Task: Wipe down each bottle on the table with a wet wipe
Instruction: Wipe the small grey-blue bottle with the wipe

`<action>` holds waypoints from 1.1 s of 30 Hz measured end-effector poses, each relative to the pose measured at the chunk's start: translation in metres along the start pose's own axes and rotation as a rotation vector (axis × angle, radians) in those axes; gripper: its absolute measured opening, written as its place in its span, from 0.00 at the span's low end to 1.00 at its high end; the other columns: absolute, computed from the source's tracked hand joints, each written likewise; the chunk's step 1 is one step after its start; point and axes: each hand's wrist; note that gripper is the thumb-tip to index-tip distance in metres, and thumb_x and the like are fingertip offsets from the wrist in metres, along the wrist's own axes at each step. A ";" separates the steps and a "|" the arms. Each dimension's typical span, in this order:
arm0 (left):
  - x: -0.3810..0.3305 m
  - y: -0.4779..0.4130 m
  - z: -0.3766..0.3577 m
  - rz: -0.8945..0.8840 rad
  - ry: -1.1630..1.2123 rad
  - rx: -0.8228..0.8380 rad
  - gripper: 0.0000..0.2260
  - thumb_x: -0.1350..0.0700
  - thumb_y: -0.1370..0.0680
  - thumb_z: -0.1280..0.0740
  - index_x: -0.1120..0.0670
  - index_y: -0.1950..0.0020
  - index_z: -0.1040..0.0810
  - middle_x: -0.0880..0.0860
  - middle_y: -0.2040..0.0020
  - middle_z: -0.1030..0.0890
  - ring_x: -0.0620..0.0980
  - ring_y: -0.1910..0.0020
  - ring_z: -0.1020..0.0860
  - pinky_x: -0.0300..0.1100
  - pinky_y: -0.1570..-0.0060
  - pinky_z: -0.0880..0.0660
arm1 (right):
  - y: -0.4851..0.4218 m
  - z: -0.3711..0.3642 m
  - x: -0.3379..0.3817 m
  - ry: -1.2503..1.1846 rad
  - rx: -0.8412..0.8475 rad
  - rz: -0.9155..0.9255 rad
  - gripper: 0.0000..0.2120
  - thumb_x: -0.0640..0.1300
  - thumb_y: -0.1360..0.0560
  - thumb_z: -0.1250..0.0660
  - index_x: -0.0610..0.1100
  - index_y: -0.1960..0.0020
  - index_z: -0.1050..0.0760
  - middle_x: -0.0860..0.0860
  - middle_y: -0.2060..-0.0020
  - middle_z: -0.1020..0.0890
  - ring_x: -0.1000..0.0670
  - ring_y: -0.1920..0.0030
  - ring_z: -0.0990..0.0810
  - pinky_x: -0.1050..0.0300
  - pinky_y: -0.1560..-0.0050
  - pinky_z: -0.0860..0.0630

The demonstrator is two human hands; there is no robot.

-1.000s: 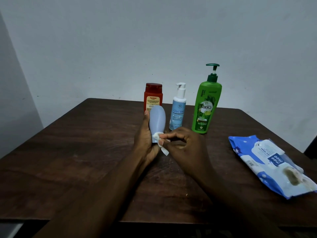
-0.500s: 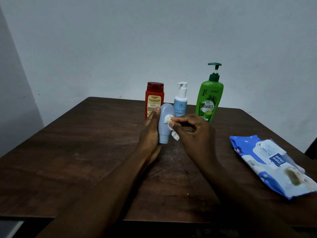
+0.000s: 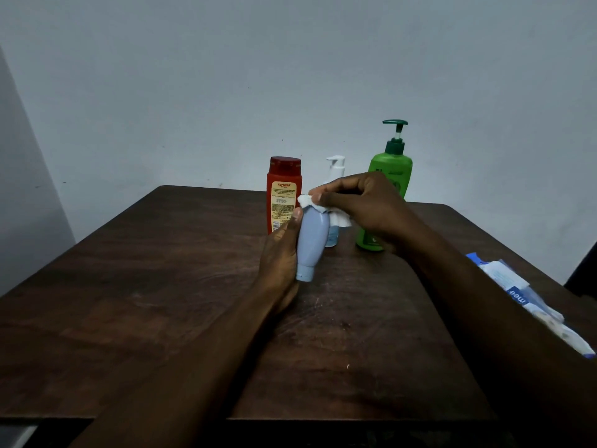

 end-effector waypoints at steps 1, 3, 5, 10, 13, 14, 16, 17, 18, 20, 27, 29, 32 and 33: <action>-0.001 0.001 0.000 0.023 0.034 0.007 0.31 0.40 0.29 0.33 0.60 0.33 0.25 0.59 0.50 0.18 0.50 0.60 0.19 0.42 0.64 0.22 | 0.001 -0.001 -0.001 -0.051 -0.007 -0.011 0.05 0.41 0.27 0.25 0.45 0.52 0.14 0.52 0.55 0.12 0.54 0.52 0.14 0.53 0.45 0.18; -0.002 0.004 -0.001 0.079 0.128 0.029 0.28 0.43 0.25 0.33 0.61 0.32 0.26 0.56 0.56 0.18 0.49 0.64 0.20 0.43 0.68 0.23 | 0.006 -0.007 -0.007 -0.135 -0.055 -0.008 0.05 0.40 0.27 0.25 0.46 0.52 0.14 0.51 0.54 0.12 0.52 0.51 0.14 0.50 0.44 0.18; -0.004 0.006 -0.003 0.142 0.241 0.075 0.26 0.45 0.24 0.32 0.59 0.32 0.27 0.54 0.60 0.18 0.47 0.68 0.21 0.41 0.74 0.24 | 0.011 -0.015 -0.015 -0.156 -0.132 0.001 0.05 0.42 0.28 0.24 0.47 0.52 0.14 0.52 0.54 0.12 0.51 0.50 0.14 0.46 0.42 0.19; -0.005 0.008 -0.003 0.211 0.355 0.193 0.19 0.46 0.23 0.34 0.55 0.37 0.25 0.55 0.59 0.22 0.47 0.68 0.25 0.39 0.75 0.25 | 0.024 -0.035 -0.023 -0.147 -0.268 0.007 0.09 0.44 0.27 0.25 0.45 0.47 0.14 0.52 0.54 0.13 0.52 0.51 0.15 0.52 0.49 0.17; -0.009 0.010 -0.001 0.234 0.413 0.176 0.14 0.49 0.22 0.35 0.55 0.42 0.23 0.56 0.57 0.18 0.49 0.63 0.23 0.38 0.72 0.25 | 0.038 -0.045 -0.023 -0.077 -0.266 0.052 0.09 0.44 0.25 0.26 0.46 0.45 0.15 0.52 0.52 0.14 0.59 0.55 0.16 0.68 0.64 0.22; -0.010 0.011 -0.001 0.247 0.438 0.171 0.12 0.49 0.21 0.35 0.56 0.43 0.22 0.57 0.58 0.16 0.49 0.63 0.21 0.39 0.72 0.24 | 0.042 -0.047 -0.023 -0.073 -0.254 0.078 0.09 0.43 0.25 0.26 0.46 0.45 0.15 0.52 0.50 0.15 0.60 0.55 0.16 0.70 0.64 0.23; -0.013 0.014 -0.003 0.285 0.525 0.166 0.10 0.52 0.19 0.37 0.58 0.46 0.22 0.58 0.61 0.15 0.51 0.65 0.17 0.40 0.71 0.20 | 0.048 -0.048 -0.024 -0.031 -0.248 0.152 0.09 0.42 0.25 0.26 0.45 0.46 0.15 0.52 0.48 0.15 0.61 0.50 0.18 0.73 0.61 0.24; -0.014 0.016 -0.003 0.299 0.581 0.165 0.10 0.54 0.19 0.37 0.59 0.47 0.22 0.59 0.62 0.15 0.52 0.67 0.16 0.41 0.71 0.19 | 0.051 -0.049 -0.024 0.002 -0.246 0.181 0.08 0.42 0.25 0.26 0.44 0.46 0.15 0.52 0.48 0.16 0.61 0.48 0.18 0.74 0.59 0.25; -0.014 0.016 -0.001 0.304 0.633 0.169 0.09 0.55 0.21 0.36 0.60 0.47 0.22 0.59 0.62 0.15 0.52 0.67 0.15 0.42 0.71 0.18 | 0.054 -0.050 -0.025 0.032 -0.237 0.201 0.08 0.42 0.26 0.26 0.45 0.46 0.15 0.53 0.48 0.16 0.61 0.47 0.19 0.74 0.56 0.25; -0.013 0.014 0.002 0.321 0.670 0.183 0.12 0.54 0.25 0.33 0.60 0.46 0.22 0.58 0.59 0.16 0.51 0.64 0.16 0.43 0.69 0.18 | 0.062 -0.053 -0.027 0.062 -0.212 0.224 0.08 0.42 0.26 0.26 0.46 0.47 0.15 0.55 0.48 0.17 0.61 0.45 0.19 0.70 0.51 0.22; -0.009 0.004 0.008 0.336 0.618 0.216 0.13 0.48 0.24 0.34 0.58 0.52 0.22 0.52 0.63 0.24 0.46 0.70 0.26 0.37 0.72 0.24 | 0.096 -0.060 -0.035 0.257 -0.191 0.395 0.09 0.39 0.26 0.25 0.44 0.46 0.15 0.54 0.49 0.17 0.58 0.46 0.19 0.59 0.46 0.20; -0.010 0.005 0.006 0.326 0.622 0.215 0.12 0.49 0.23 0.35 0.58 0.52 0.23 0.52 0.64 0.25 0.47 0.71 0.27 0.37 0.74 0.26 | 0.102 -0.061 -0.033 0.307 -0.197 0.470 0.10 0.36 0.28 0.25 0.44 0.47 0.15 0.53 0.50 0.17 0.59 0.47 0.19 0.65 0.45 0.23; -0.010 0.005 0.004 0.333 0.627 0.234 0.12 0.49 0.23 0.36 0.58 0.52 0.23 0.52 0.65 0.25 0.46 0.71 0.27 0.36 0.72 0.26 | 0.101 -0.061 -0.031 0.330 -0.206 0.518 0.11 0.35 0.28 0.24 0.45 0.47 0.15 0.51 0.50 0.17 0.58 0.47 0.20 0.65 0.44 0.24; -0.011 0.006 0.004 0.343 0.621 0.255 0.12 0.49 0.24 0.35 0.58 0.52 0.23 0.52 0.64 0.25 0.46 0.71 0.26 0.37 0.72 0.26 | 0.099 -0.061 -0.029 0.325 -0.212 0.509 0.11 0.36 0.27 0.25 0.44 0.46 0.15 0.52 0.51 0.17 0.58 0.47 0.20 0.64 0.45 0.24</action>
Point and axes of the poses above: each hand's wrist, its own y-axis away from the middle knuckle, its own z-axis out of the back of the hand, x = y × z
